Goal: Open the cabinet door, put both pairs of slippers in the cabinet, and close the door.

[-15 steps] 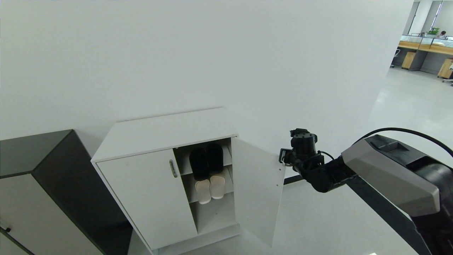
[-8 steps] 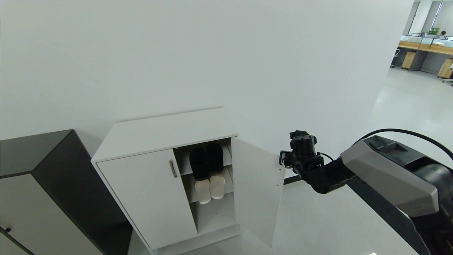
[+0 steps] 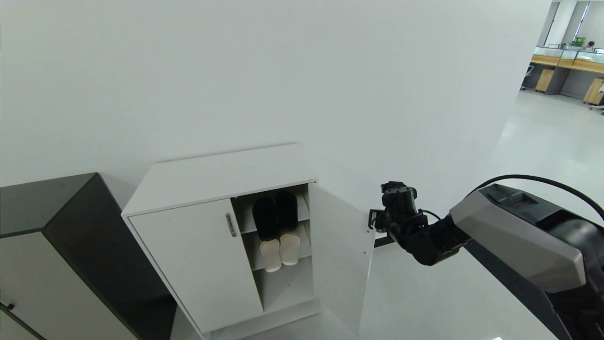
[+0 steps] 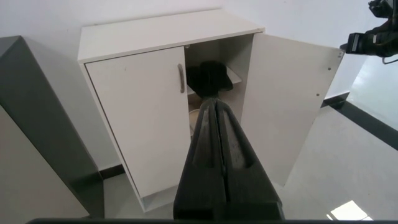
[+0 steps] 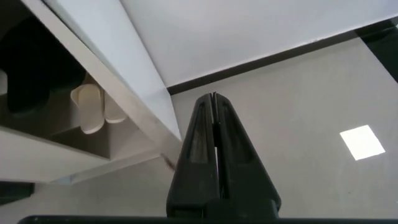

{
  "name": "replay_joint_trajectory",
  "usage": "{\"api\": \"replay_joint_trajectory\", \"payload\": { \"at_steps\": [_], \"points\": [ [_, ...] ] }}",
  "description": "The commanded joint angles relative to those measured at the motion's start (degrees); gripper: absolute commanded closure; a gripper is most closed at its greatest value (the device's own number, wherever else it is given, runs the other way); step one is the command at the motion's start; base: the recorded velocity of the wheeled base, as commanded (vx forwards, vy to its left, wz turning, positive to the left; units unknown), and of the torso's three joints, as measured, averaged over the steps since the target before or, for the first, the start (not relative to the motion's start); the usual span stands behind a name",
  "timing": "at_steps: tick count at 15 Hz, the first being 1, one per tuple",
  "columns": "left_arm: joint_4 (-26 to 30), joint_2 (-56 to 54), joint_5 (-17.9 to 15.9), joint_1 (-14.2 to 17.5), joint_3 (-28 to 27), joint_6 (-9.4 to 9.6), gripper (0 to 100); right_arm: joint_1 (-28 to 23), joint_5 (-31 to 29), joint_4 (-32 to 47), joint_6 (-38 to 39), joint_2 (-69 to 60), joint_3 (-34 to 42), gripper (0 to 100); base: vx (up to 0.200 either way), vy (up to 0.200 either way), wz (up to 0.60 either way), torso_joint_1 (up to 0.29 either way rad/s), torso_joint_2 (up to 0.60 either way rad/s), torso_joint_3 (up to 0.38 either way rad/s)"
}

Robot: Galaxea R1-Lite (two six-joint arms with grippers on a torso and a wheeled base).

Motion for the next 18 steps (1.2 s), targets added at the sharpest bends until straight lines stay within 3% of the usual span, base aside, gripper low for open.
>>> {"api": "replay_joint_trajectory", "payload": {
  "at_steps": [1, 6, 8, 18],
  "points": [
    [-0.01, -0.01, 0.0, 0.01, 0.0, -0.05, 100, 2.29, -0.01, -0.29, 0.01, -2.6, 3.05, 100, 0.0, 0.0, 0.0, 0.0, 0.0, 0.0],
    [-0.01, -0.01, 0.0, 0.01, 0.0, -0.05, 100, 13.01, -0.09, -4.95, 0.01, -7.26, 13.25, 100, 0.0, 0.0, 0.0, 0.0, 0.0, 0.0],
    [-0.01, -0.01, 0.0, 0.01, 0.0, -0.05, 100, 14.68, -0.09, -5.83, -0.25, -8.67, 15.8, 100, 0.0, 0.0, 0.0, 0.0, 0.0, 0.0],
    [-0.01, -0.01, 0.0, 0.01, 0.0, -0.05, 100, 14.16, 1.49, -22.18, -10.1, -6.91, 23.62, 100, 0.0, 0.0, 0.0, 0.0, 0.0, 0.0]
  ]
}}
